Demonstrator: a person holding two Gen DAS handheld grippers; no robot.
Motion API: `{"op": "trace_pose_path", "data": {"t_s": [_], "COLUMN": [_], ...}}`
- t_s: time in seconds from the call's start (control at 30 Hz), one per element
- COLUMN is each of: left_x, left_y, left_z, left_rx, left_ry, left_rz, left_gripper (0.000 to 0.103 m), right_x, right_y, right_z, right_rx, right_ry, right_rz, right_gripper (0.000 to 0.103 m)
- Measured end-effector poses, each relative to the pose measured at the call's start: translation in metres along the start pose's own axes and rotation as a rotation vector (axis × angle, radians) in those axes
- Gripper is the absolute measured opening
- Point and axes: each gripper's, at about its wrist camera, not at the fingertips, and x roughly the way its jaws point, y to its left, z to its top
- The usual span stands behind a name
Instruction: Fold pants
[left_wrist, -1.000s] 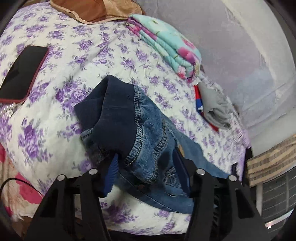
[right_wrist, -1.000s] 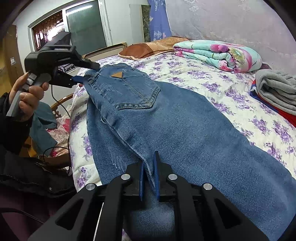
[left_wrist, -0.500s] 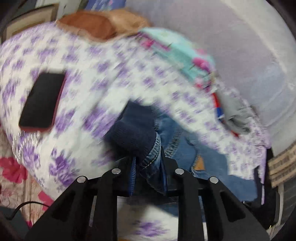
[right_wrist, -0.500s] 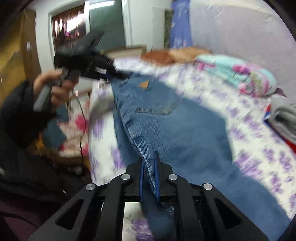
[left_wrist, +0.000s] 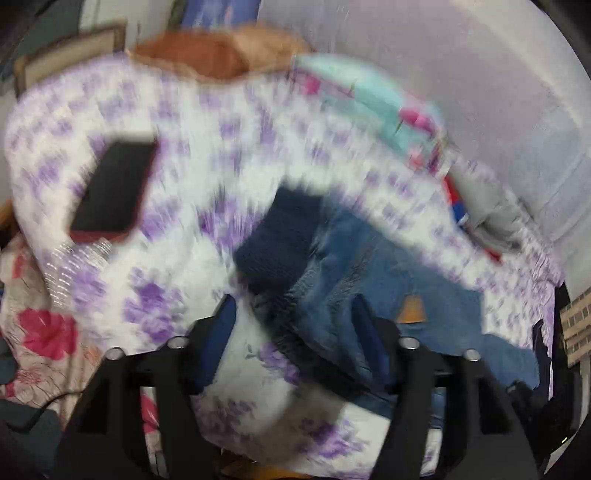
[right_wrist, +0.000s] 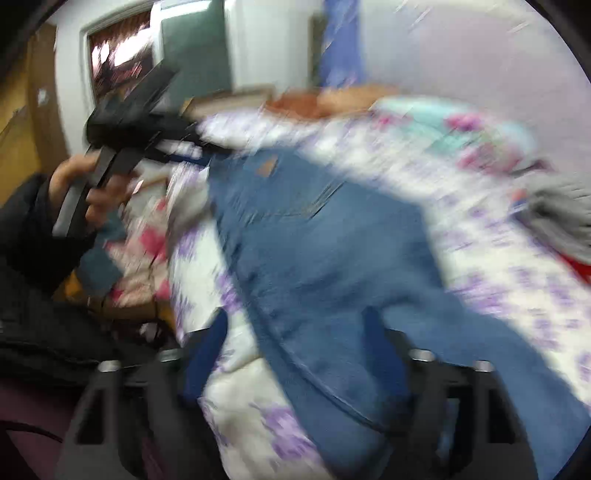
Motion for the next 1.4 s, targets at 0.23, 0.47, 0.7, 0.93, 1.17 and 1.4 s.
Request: {"op": "trace_pose_path", "data": {"t_s": [0.23, 0.47, 0.7, 0.93, 1.17, 1.4], "left_x": [-0.041, 0.019, 0.068, 0.059, 0.043, 0.055], "left_y": [-0.122, -0.227, -0.246, -0.260, -0.270, -0.262], "left_z": [-0.045, -0.116, -0.137, -0.154, -0.166, -0.161], "left_rx": [0.376, 0.630, 0.703, 0.800, 0.882, 0.851], "left_ry": [-0.007, 0.178, 0.164, 0.131, 0.123, 0.166], "left_rz": [-0.229, -0.354, -0.180, -0.164, -0.222, -0.221], "left_gripper": [0.088, 0.088, 0.088, 0.051, 0.074, 0.026], "right_x": [-0.150, -0.196, -0.166, -0.160, -0.182, -0.199], "right_y": [-0.104, -0.182, -0.208, -0.211, -0.195, -0.178], "right_z": [-0.052, -0.156, -0.165, -0.169, -0.152, -0.138], "right_rx": [0.449, 0.997, 1.027, 1.001, 0.932, 0.885], "right_ry": [-0.171, -0.170, -0.161, -0.210, -0.248, -0.291], "right_rz": [-0.367, -0.326, -0.356, -0.347, -0.370, -0.374], "right_gripper": [0.100, 0.100, 0.090, 0.011, 0.010, 0.010]}}
